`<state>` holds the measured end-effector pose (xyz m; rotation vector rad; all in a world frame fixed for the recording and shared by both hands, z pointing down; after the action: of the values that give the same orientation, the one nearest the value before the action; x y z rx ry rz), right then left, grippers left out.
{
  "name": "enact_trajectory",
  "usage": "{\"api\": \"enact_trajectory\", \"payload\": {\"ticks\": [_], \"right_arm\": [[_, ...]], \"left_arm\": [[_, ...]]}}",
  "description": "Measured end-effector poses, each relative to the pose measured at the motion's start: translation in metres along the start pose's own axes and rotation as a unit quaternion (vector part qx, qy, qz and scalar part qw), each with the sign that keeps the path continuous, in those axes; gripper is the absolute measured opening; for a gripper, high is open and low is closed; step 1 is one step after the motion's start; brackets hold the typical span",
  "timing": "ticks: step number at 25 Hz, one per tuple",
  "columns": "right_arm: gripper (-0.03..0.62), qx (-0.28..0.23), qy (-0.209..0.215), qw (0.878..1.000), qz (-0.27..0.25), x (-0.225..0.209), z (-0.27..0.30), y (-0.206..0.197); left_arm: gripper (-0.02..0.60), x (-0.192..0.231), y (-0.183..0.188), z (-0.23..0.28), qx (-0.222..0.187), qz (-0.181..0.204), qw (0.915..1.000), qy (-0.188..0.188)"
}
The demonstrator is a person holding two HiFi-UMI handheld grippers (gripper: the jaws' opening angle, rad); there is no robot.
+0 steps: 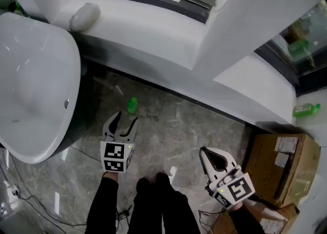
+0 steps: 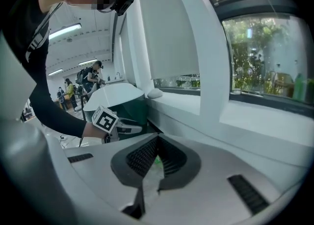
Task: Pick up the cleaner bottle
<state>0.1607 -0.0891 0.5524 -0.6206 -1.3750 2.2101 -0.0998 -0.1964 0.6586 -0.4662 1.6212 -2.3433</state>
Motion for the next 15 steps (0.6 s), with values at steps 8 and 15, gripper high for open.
{"api": "enact_trajectory", "payload": {"ticks": [8,15], "right_arm": [[0.003,-0.003,0.007,1.0,-0.012,-0.023,0.043,-0.06],[0.003,-0.014,0.021,0.999,-0.021,-0.033,0.08,-0.099]], "left_arm": [[0.245,0.019,-0.075,0.041,0.011,-0.002,0.9999,0.005],[0.245,0.029,-0.123,0.069,0.014,0.004,0.9998,0.014]]}}
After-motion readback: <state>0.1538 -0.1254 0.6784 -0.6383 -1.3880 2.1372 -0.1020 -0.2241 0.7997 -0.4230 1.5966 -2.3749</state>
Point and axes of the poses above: the fingertips, and each gripper's own axes: z forward along the fingers, x to its left, y out of its top, the point moved 5 cm from there along -z, backward along the fingers, and after that the axes turned 7 degrees about -x, right-handed, at the moved point
